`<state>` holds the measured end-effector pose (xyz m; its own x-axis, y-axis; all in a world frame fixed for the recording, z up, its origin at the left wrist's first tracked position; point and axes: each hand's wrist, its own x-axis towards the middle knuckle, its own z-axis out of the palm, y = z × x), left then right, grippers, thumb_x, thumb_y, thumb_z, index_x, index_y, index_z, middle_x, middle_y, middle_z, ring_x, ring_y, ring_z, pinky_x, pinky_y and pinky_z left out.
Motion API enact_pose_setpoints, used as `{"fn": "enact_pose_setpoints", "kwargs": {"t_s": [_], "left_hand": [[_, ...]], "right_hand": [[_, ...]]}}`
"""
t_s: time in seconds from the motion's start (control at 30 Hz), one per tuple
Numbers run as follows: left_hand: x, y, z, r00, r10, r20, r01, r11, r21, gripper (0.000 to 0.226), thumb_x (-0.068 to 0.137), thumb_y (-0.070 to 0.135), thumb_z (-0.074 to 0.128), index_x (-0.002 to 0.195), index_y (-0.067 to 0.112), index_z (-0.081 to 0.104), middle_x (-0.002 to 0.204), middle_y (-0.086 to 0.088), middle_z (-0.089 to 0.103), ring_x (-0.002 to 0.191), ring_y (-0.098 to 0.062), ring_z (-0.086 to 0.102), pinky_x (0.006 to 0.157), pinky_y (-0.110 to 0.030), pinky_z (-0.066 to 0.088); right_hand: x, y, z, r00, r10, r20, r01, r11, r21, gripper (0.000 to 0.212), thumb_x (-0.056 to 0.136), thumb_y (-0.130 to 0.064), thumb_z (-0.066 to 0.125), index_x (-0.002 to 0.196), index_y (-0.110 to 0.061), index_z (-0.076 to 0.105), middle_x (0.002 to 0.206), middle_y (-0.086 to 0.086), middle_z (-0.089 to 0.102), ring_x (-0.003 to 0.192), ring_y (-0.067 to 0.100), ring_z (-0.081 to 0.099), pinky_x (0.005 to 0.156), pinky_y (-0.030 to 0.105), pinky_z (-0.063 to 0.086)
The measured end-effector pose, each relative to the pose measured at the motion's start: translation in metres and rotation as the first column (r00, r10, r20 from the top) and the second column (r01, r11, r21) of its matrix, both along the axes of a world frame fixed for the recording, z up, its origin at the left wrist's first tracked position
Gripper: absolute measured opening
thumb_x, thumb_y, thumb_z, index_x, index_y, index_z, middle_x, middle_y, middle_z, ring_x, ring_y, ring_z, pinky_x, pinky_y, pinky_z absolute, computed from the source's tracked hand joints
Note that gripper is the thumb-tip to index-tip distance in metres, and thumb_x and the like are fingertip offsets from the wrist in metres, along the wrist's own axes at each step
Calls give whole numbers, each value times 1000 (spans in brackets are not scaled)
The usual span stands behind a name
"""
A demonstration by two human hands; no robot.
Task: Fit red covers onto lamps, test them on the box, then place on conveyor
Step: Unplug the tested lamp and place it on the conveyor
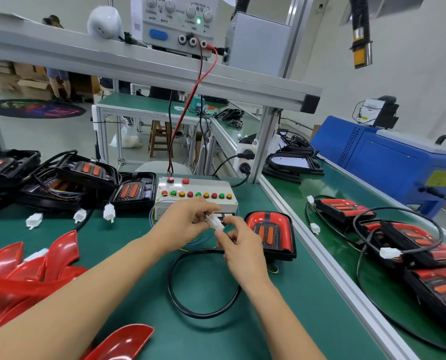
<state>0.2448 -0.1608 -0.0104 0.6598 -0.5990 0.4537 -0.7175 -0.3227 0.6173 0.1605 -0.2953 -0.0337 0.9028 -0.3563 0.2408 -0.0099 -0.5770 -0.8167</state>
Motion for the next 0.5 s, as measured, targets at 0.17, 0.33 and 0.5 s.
{"fn": "enact_pose_setpoints", "kwargs": {"t_s": [0.17, 0.33, 0.5], "left_hand": [[3, 2, -6, 983, -12, 182, -5, 996, 93, 24, 86, 3, 65, 108, 11, 71, 92, 2, 61, 76, -17, 56, 77, -37, 49], [7, 5, -8, 958, -43, 283, -26, 971, 236, 29, 94, 10, 56, 120, 13, 65, 112, 0, 65, 98, -23, 62, 84, -37, 48], [7, 2, -13, 952, -29, 306, -64, 955, 289, 31, 94, 7, 50, 122, 14, 63, 109, -3, 63, 91, -28, 62, 76, -40, 47]], "right_hand": [[-1, -2, 4, 998, -24, -54, 6, 951, -310, 27, 94, -38, 58, 119, -29, 58, 87, -7, 64, 82, 18, 59, 68, 31, 41], [-1, -1, 2, 999, -3, -38, -17, 864, -503, 30, 101, -38, 45, 126, -27, 57, 105, -2, 67, 97, 22, 60, 75, 33, 42], [1, 0, 1, 998, -23, -56, -15, 810, -586, 30, 103, -39, 39, 115, -22, 60, 103, -1, 66, 93, 24, 60, 65, 32, 31]]}}
